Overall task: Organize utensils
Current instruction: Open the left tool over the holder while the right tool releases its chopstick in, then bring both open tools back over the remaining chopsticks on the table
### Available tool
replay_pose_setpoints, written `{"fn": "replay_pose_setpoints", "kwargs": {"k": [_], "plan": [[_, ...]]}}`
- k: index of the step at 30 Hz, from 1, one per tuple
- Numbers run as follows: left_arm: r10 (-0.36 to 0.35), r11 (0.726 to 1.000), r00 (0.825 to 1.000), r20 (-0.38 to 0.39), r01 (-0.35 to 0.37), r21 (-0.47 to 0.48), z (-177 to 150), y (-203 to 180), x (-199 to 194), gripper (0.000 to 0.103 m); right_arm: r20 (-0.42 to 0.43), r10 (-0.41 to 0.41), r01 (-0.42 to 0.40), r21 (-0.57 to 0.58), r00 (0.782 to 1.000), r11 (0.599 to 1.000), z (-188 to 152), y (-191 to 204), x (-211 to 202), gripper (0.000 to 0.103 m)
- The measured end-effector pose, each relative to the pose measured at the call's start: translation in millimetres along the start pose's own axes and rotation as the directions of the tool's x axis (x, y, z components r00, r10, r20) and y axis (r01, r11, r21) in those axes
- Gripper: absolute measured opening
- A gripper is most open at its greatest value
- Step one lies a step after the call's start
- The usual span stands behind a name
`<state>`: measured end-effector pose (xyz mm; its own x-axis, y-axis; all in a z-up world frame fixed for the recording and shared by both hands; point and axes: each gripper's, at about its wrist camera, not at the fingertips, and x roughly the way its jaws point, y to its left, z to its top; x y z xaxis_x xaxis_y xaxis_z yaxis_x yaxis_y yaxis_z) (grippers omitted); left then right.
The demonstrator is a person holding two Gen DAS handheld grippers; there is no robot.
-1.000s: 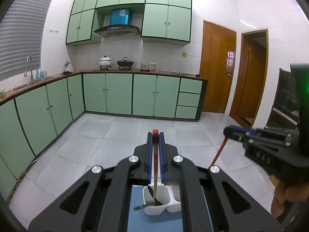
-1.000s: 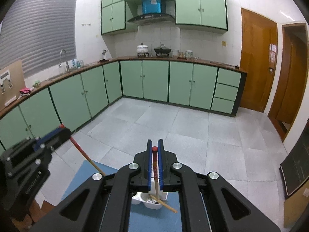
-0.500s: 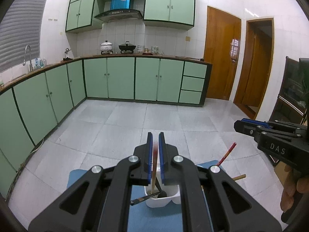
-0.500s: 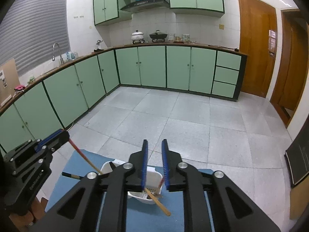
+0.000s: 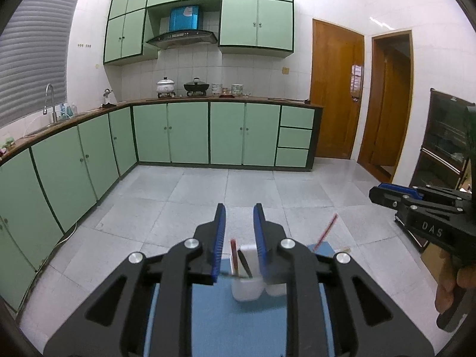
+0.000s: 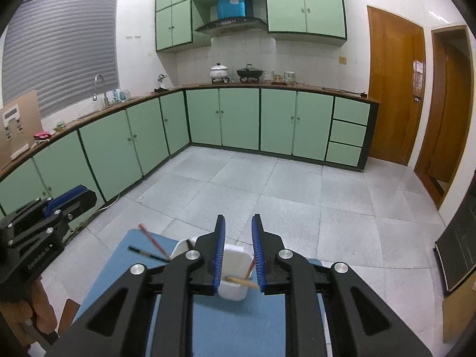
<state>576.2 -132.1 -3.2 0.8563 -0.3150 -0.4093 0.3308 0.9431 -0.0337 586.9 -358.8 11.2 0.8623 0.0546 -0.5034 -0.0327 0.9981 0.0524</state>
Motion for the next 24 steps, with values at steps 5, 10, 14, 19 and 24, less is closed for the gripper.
{"fn": "replay_pose_setpoints", "kwargs": {"k": [5,10,14,19,24], "plan": [[0.000,1.000,1.000,-0.015,0.000,-0.006,-31,8,-43,0.023,0.013,0.032,-0.033,0.030,0.999,0.999,-34,1,-36,0.019],[0.021,0.999,0.999,-0.047,-0.023,-0.045,-81,20,-88,0.025,0.007,0.051,-0.051,0.051,0.999,0.997,-87,4,-69,0.019],[0.027,0.998,0.997,-0.066,-0.031,-0.049,-123,23,-117,0.028,0.016,0.041,-0.042,0.054,0.999,0.998,-136,9,-94,0.023],[0.026,0.998,0.995,-0.095,-0.032,-0.057,-174,22,-143,0.030,-0.003,0.018,-0.017,0.034,1.000,0.999,-199,19,-116,0.023],[0.009,0.999,0.992,-0.128,-0.015,-0.043,-220,13,-158,0.030,-0.024,0.006,-0.005,0.019,1.000,1.000,-248,32,-134,0.023]]}}
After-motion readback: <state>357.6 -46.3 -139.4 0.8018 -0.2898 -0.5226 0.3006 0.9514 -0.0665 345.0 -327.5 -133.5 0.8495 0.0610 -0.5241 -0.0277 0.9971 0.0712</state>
